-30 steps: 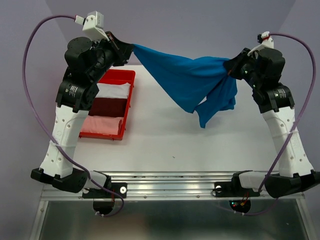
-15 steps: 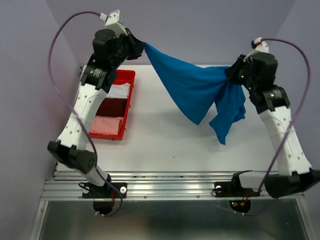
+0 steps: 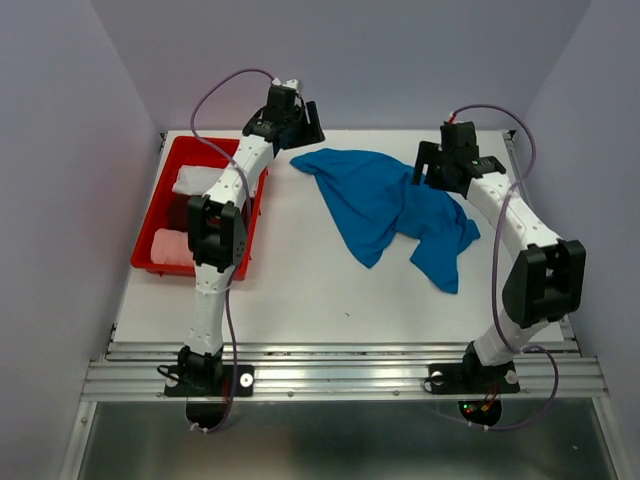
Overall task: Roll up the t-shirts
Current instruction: Flatten out the T-shirt at the center of the board.
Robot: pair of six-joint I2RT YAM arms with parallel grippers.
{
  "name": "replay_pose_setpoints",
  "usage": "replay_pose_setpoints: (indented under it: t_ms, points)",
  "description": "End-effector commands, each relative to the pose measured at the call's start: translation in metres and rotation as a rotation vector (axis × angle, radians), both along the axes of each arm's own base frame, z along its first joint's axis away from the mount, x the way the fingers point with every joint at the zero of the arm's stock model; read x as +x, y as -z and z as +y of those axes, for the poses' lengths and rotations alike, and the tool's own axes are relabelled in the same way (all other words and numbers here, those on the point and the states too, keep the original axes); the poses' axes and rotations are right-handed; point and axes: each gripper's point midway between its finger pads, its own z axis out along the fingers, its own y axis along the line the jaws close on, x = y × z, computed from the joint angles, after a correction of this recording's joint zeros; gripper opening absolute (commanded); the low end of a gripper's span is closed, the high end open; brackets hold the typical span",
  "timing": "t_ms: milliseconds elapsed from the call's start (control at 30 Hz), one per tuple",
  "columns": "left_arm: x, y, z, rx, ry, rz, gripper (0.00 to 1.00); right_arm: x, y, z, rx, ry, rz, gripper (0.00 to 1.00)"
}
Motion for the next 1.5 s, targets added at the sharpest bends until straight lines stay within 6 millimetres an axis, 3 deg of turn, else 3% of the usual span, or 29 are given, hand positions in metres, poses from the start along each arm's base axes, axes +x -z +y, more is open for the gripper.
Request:
replay_pose_setpoints:
  t_ms: [0,167,233,267,300,333,400,433,533,600,633,700,800,900,1033,1167,1233,1267,1300,1467]
  points:
    - [-0.025,-0.090,0.007,-0.043,0.038,-0.161,0.74,-0.021,-0.026,-0.014,0.030,0.069,-0.082,0.82]
    - [-0.081,-0.058,-0.001,0.051,0.074,-0.055,0.66,-0.064,0.020,-0.011,0.100,0.109,0.019,0.82]
    - [-0.115,-0.053,-0.022,0.102,0.110,-0.041,0.64,-0.089,0.042,-0.013,0.123,0.132,0.058,0.82]
    - [-0.134,-0.024,-0.027,0.150,0.132,0.013,0.64,-0.095,0.045,-0.015,0.138,0.165,0.050,0.82]
    - [-0.149,-0.017,-0.036,0.169,0.154,0.021,0.64,-0.103,0.040,-0.018,0.147,0.182,0.023,0.84]
    - [-0.175,0.000,-0.050,0.195,0.178,0.057,0.64,-0.116,0.053,-0.024,0.142,0.224,0.043,0.87]
    - [-0.199,0.016,-0.065,0.206,0.223,0.086,0.70,-0.125,0.052,-0.038,0.106,0.284,0.015,0.89]
    - [-0.223,0.030,-0.077,0.221,0.269,0.113,0.71,-0.131,0.047,-0.043,0.109,0.312,-0.013,0.93]
    - [-0.244,0.050,-0.096,0.245,0.301,0.129,0.75,-0.140,0.039,-0.054,0.097,0.372,-0.056,0.95]
    - [-0.271,0.060,-0.125,0.263,0.391,0.133,0.75,-0.144,0.035,-0.059,0.103,0.411,-0.085,0.96]
    - [-0.275,0.078,-0.132,0.313,0.391,0.145,0.75,-0.145,0.035,-0.060,0.101,0.419,-0.088,0.96]
    - [-0.288,0.087,-0.148,0.361,0.426,0.153,0.74,-0.147,0.034,-0.064,0.099,0.441,-0.096,0.97]
    - [-0.285,0.114,-0.154,0.397,0.400,0.195,0.70,-0.149,0.027,-0.066,0.094,0.451,-0.115,0.97]
    - [-0.280,0.123,-0.154,0.403,0.381,0.190,0.66,-0.149,0.019,-0.069,0.086,0.450,-0.138,0.98]
    - [-0.279,0.149,-0.156,0.439,0.389,0.224,0.59,-0.146,0.016,-0.070,0.080,0.453,-0.145,0.98]
    - [-0.268,0.154,-0.160,0.460,0.353,0.221,0.54,-0.147,0.025,-0.069,0.077,0.451,-0.121,0.98]
    - [-0.261,0.160,-0.159,0.482,0.329,0.217,0.46,-0.149,0.032,-0.067,0.078,0.446,-0.100,0.98]
    - [-0.260,0.162,-0.157,0.489,0.325,0.223,0.35,-0.149,0.035,-0.066,0.084,0.443,-0.092,0.98]
    - [-0.260,0.168,-0.156,0.498,0.328,0.242,0.03,-0.150,0.038,-0.062,0.096,0.430,-0.077,0.98]
    - [-0.253,0.172,-0.128,0.535,0.281,0.265,0.00,-0.149,0.053,-0.050,0.123,0.382,-0.014,0.98]
